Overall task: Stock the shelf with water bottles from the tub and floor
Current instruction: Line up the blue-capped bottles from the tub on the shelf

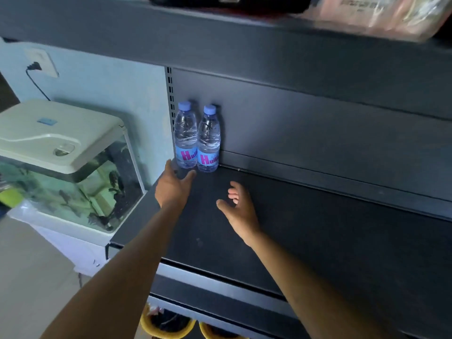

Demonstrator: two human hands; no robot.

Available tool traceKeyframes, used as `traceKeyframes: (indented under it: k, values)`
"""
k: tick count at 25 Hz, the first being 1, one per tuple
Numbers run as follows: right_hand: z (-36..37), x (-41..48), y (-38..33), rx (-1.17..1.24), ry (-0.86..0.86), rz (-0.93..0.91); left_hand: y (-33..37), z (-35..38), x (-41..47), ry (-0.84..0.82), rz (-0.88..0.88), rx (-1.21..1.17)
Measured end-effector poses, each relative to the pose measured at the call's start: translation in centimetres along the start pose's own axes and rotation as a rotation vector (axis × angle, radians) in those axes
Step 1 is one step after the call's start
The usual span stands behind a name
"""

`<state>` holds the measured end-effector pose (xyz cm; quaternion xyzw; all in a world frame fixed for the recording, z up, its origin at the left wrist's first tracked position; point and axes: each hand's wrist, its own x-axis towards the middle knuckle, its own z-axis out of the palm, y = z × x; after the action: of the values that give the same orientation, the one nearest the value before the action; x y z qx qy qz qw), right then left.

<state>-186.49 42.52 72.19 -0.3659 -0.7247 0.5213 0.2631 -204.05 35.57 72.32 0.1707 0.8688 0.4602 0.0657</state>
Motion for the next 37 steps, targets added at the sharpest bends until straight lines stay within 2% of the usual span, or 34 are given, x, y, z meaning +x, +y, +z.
traceKeyframes:
  k: [6, 11, 13, 17, 20, 26, 32, 37]
  values:
    - [-4.7, -12.1, 0.7, 0.105, 0.068, -0.016, -0.5, -1.0, -14.2, -0.143, 0.139, -0.086]
    - [-12.0, -23.0, 3.3, -0.015, 0.226, -0.139, 0.7, -0.3, -27.1, -0.304, 0.285, -0.220]
    - [-15.4, -27.7, 5.3, -0.028, 0.300, -0.131, 1.0, 0.7, -33.0, -0.410, 0.342, -0.262]
    - [-21.9, -37.3, 11.6, -0.078, 0.443, 0.051, 0.0, 3.9, -44.1, -0.585, 0.410, -0.266]
    - [-25.5, -43.5, 17.4, -0.100, 0.530, 0.214, -2.4, 7.0, -50.7, -0.699, 0.336, -0.193]
    - [-28.1, -55.1, 32.0, -0.198, 0.557, 0.590, -12.4, 15.4, -62.4, -0.969, 0.299, 0.091]
    - [-26.7, -62.5, 48.3, -0.310, 0.382, 0.890, -24.8, 25.1, -69.2, -1.153, 0.314, 0.418]
    - [-24.0, -63.8, 62.7, -0.417, 0.239, 0.965, -35.4, 35.1, -73.0, -1.245, 0.449, 0.638]
